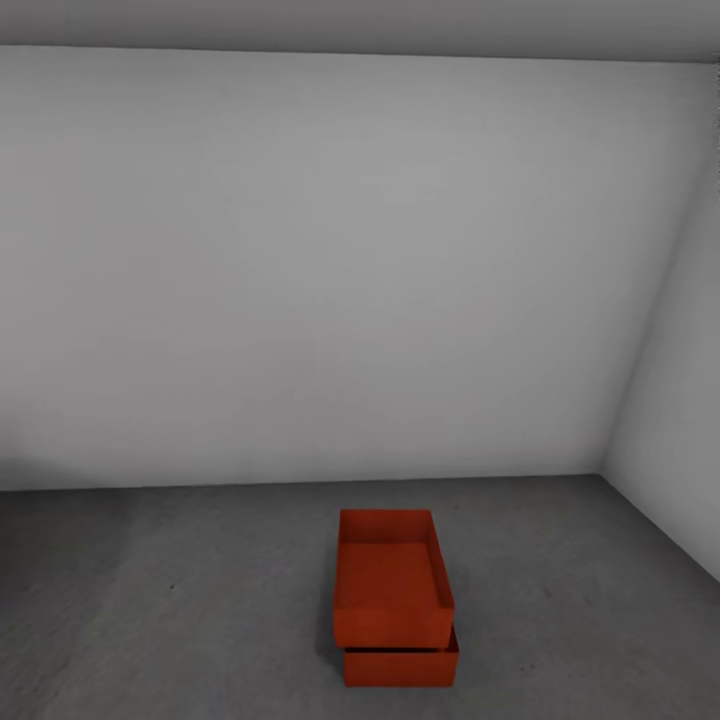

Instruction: Move the two storage containers from the living room to the garage. In the garage, place one container on the floor and stack the other container on top of it (either order is fine).

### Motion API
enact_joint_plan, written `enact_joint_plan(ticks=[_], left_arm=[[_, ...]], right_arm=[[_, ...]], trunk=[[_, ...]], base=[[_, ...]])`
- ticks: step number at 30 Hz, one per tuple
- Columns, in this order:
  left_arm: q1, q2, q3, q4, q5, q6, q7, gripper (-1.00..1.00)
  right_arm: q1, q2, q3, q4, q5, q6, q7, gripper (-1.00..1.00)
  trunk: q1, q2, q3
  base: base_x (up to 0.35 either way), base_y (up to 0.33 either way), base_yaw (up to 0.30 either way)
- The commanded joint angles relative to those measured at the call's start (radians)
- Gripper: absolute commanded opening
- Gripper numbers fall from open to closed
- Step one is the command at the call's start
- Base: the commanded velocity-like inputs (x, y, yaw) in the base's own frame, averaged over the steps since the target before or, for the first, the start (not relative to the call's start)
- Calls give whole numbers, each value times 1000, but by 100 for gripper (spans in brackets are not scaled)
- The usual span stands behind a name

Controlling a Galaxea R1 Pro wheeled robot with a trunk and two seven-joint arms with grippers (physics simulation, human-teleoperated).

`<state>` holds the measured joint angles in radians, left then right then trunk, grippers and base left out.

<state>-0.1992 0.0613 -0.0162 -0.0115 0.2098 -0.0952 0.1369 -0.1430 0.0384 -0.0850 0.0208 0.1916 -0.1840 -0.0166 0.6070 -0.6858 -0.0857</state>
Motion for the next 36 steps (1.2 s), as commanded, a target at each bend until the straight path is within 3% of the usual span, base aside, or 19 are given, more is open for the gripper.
enact_joint_plan(ticks=[1,28,36], left_arm=[[-1,0,-2,1,6,-4,1,100],[-1,-1,-1,1,9,-3,1,100],[4,-36,4,10,23,-8,-6,100]], right_arm=[[-1,0,-9,2,10,-5,-2,100],[-1,-5,-15,2,-1,-3,1,100],[-1,-10,-10,2,2,-3,-1,100]], trunk=[[0,-1,0],[0,-1,36],[0,-1,37]], base=[[0,0,0],[0,0,0],[0,0,0]])
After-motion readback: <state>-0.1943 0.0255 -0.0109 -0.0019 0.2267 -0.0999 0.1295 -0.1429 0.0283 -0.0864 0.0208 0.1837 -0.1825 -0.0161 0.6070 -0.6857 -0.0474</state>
